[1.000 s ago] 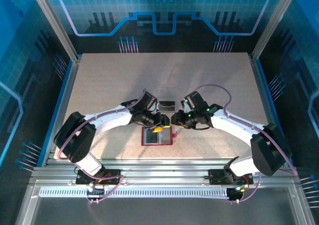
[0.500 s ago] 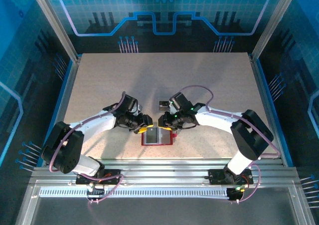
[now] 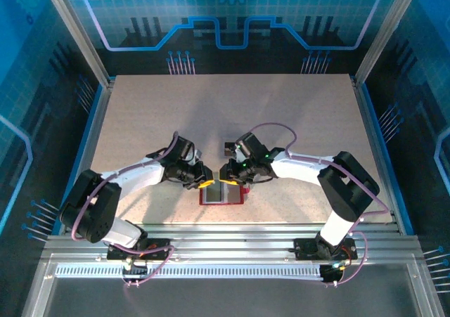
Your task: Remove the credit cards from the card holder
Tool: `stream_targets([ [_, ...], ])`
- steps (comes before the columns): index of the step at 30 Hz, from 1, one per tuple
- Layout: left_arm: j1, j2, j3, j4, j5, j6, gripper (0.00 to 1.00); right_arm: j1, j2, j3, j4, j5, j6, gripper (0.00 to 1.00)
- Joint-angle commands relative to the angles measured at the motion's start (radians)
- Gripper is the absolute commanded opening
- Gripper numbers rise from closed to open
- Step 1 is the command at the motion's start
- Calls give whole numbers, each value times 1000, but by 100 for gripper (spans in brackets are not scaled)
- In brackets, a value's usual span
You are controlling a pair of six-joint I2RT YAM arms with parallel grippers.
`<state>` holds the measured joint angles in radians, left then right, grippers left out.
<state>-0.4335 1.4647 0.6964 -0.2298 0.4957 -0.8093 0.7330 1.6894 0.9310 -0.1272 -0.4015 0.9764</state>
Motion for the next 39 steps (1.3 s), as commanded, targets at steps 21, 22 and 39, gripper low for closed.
stream_targets([
  [21,6,72,-29,-32,-2,66,12,27,88,-32,121,-51,64,29],
  [22,7,72,-29,-33,-2,65,12,29,92,-32,125,-52,65,29],
  [39,7,78,-14,-43,0,68,11,44,123,-40,161,-65,84,26],
])
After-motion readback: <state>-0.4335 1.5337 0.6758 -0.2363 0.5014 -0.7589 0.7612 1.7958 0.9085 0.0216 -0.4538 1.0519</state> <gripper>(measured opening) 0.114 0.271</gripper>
